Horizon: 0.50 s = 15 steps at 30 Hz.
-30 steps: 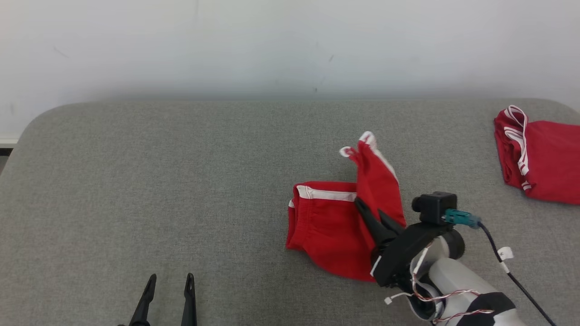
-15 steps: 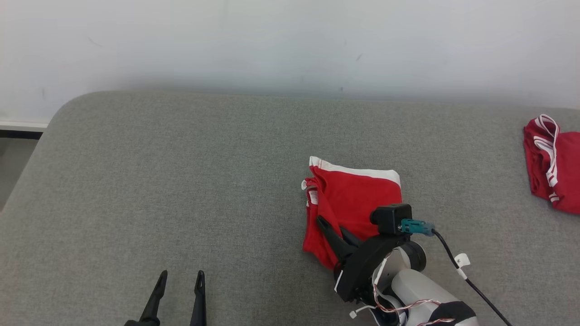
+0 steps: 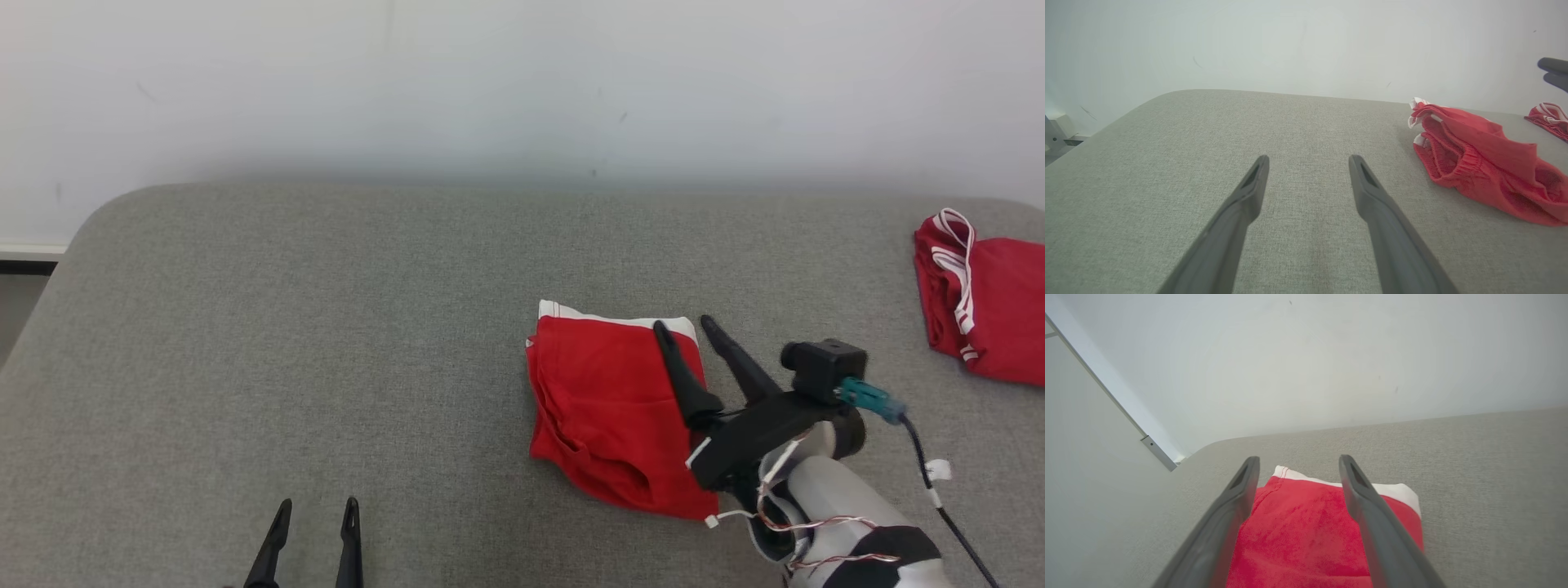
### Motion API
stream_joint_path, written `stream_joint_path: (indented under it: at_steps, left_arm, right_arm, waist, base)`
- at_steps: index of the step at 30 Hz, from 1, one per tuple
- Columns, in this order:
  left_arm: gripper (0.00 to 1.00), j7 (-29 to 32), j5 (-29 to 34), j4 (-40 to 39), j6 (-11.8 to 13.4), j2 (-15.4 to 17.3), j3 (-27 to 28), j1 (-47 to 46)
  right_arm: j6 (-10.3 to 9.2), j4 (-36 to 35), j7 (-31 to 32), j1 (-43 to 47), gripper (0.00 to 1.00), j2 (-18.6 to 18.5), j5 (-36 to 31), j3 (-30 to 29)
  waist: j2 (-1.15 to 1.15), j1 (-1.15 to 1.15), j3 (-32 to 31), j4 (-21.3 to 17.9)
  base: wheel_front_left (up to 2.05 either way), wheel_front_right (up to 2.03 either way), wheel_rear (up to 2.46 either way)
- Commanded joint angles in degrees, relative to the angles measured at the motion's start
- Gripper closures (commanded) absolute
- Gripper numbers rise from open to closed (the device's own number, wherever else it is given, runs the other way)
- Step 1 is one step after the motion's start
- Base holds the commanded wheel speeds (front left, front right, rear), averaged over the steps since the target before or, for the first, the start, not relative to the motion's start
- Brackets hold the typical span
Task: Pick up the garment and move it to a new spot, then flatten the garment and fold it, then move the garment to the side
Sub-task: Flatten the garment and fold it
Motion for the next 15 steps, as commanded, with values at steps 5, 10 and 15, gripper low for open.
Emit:
stream_joint_path:
  at_steps: [5, 10, 15]
  left_arm:
    - [0.00, -0.2, 0.7, -0.3, 0.1, -0.1, 0.7, 0.9]
    - [0.00, -0.2, 1.0, -0.5, -0.1, -0.1, 0.9, 1.0]
    - [0.00, -0.2, 1.1, -0.5, -0.1, -0.1, 0.5, 0.6]
  right_arm:
    - [-0.15, -6.2, -0.4, 5.5, 0.00, -0.8, -6.4, -11.6]
    - [-0.15, -11.5, -0.4, 10.9, 0.00, 1.4, -12.4, -19.5]
    - [-0.15, -13.0, -0.4, 14.4, 1.00, 3.1, -16.5, -21.9]
  waist:
    - [0.00, 0.00, -0.8, -1.3]
    - [0.00, 0.00, -0.9, -1.9]
    - [0.00, 0.00, -0.5, -1.7]
  base:
    - [0.00, 0.00, 0.00]
    - [0.00, 0.00, 0.00]
    - [0.00, 0.00, 0.00]
